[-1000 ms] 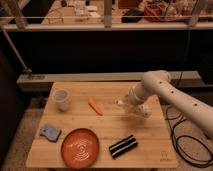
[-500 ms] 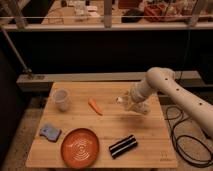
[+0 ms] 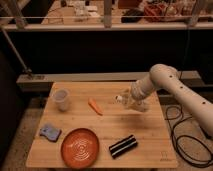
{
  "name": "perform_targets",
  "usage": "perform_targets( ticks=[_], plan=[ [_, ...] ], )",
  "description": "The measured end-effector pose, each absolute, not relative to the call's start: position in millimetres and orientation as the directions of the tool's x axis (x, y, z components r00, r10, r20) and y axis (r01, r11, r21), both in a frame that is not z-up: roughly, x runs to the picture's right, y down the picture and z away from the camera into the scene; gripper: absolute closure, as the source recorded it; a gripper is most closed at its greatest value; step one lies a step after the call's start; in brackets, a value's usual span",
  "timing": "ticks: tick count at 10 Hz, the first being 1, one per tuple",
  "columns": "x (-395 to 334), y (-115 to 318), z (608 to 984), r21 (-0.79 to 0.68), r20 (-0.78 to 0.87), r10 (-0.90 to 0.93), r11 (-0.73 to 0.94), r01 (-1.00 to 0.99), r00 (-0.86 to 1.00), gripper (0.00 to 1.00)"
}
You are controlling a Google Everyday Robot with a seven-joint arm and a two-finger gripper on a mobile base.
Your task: Stand the bottle upright
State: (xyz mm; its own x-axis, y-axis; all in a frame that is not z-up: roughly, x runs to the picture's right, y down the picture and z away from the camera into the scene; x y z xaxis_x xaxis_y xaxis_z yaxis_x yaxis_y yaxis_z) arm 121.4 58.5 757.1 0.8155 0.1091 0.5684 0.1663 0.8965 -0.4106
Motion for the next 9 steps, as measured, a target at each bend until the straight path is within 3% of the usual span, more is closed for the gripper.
perform_targets(
  ticks=[9],
  plan=[
    [109, 41, 727, -0.361, 0.666, 0.086, 0.906, 0.219, 0.741, 0.95]
  ],
)
